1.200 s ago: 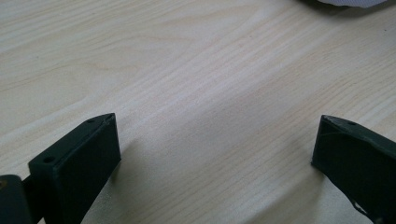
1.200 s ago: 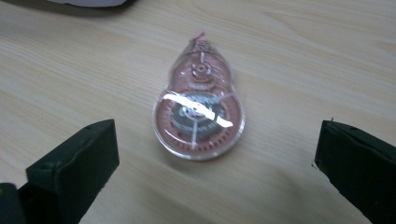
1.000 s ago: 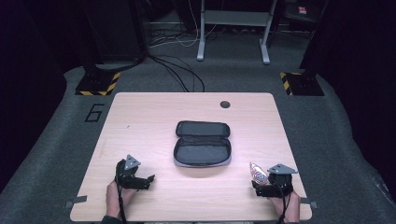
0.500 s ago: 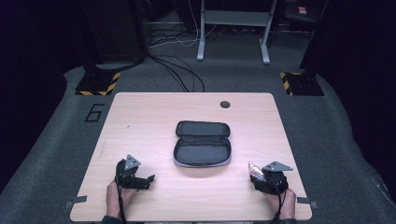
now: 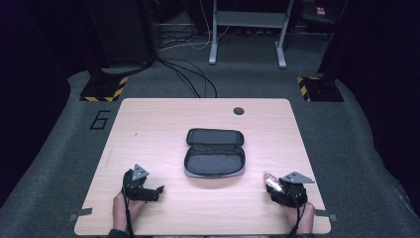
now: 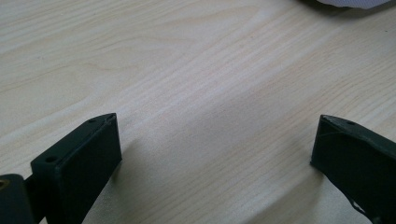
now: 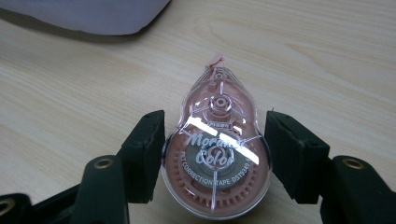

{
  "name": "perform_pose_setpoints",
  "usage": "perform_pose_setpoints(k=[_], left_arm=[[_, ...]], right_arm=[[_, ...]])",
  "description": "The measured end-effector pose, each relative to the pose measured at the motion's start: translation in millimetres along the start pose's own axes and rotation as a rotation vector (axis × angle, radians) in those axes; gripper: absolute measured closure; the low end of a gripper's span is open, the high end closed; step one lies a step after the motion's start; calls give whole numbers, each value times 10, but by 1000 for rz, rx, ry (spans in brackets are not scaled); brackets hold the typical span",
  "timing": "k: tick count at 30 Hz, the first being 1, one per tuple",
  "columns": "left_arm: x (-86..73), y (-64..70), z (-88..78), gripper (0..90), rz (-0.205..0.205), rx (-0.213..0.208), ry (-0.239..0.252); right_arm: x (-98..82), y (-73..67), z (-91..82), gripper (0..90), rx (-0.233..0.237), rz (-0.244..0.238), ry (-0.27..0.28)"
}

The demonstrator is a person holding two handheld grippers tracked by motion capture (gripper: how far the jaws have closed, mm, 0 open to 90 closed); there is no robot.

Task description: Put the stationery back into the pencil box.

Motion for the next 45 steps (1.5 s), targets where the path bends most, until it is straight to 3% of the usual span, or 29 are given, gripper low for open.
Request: perform_pose_setpoints(k=[4,19,36,45], left_arm=[[0,1,0,15,0,0,0],[0,2,1,16,1,5,4],[-1,16,-5,30,-6,1,5],[-1,19,-2,35,-12,2,13]], right_arm=[[58,-9,-66,394,-2,7,9],[378,-70,-185,394,-11,-51,51],[804,-272,-188,394,36,-116,130],[1006,-418,-134,394,79,-162,138]])
Point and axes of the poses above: each handheld gripper's, and its own axes: z roughly forward along the jaws, x roughly out of its top, y roughly to its right, the point moved 3 cm from there along z, roughly forward along the jaws, and after that the axes turned 2 degrees about -z, right-handed, at the moved point
